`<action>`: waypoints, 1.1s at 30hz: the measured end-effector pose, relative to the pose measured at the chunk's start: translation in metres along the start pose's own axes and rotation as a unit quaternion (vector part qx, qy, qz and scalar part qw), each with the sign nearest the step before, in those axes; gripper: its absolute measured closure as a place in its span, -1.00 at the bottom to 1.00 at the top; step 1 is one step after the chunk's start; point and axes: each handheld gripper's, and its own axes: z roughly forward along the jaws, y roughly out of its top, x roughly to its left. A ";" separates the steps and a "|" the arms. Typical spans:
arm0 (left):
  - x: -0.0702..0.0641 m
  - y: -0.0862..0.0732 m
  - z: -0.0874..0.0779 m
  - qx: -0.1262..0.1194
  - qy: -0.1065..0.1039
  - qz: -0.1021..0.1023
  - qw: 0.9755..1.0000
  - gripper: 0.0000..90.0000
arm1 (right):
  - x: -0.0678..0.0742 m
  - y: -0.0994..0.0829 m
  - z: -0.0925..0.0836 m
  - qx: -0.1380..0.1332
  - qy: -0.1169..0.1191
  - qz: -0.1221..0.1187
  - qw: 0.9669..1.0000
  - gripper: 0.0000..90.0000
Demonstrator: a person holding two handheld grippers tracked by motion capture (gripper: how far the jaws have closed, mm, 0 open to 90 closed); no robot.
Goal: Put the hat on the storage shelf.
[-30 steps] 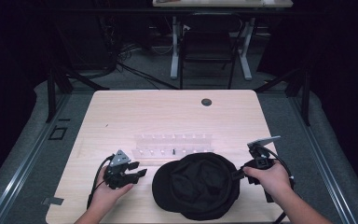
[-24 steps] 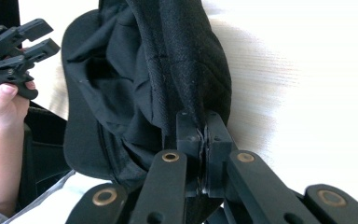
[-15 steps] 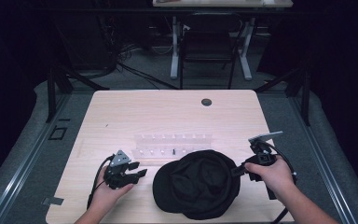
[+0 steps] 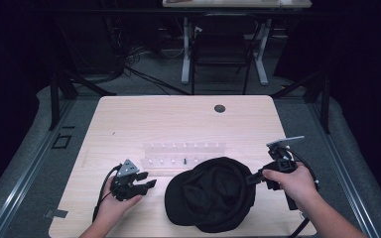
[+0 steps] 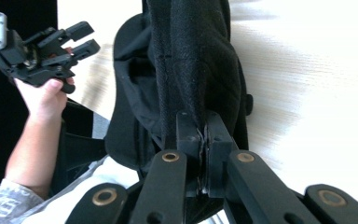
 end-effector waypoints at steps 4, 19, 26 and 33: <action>0.000 0.000 0.000 0.000 0.000 0.001 1.000 0.18 | 0.003 -0.001 -0.004 -0.004 0.012 0.007 1.000 0.95; 0.000 0.000 0.000 0.001 0.000 0.001 1.000 0.18 | 0.018 0.000 -0.020 -0.002 0.057 -0.005 0.998 0.95; 0.000 0.000 0.000 0.002 0.000 0.001 1.000 0.18 | 0.024 0.000 -0.025 -0.011 0.080 -0.009 0.997 0.95; 0.000 0.000 0.000 0.002 0.000 0.001 1.000 0.18 | 0.031 -0.001 -0.030 -0.019 0.097 -0.014 0.995 0.95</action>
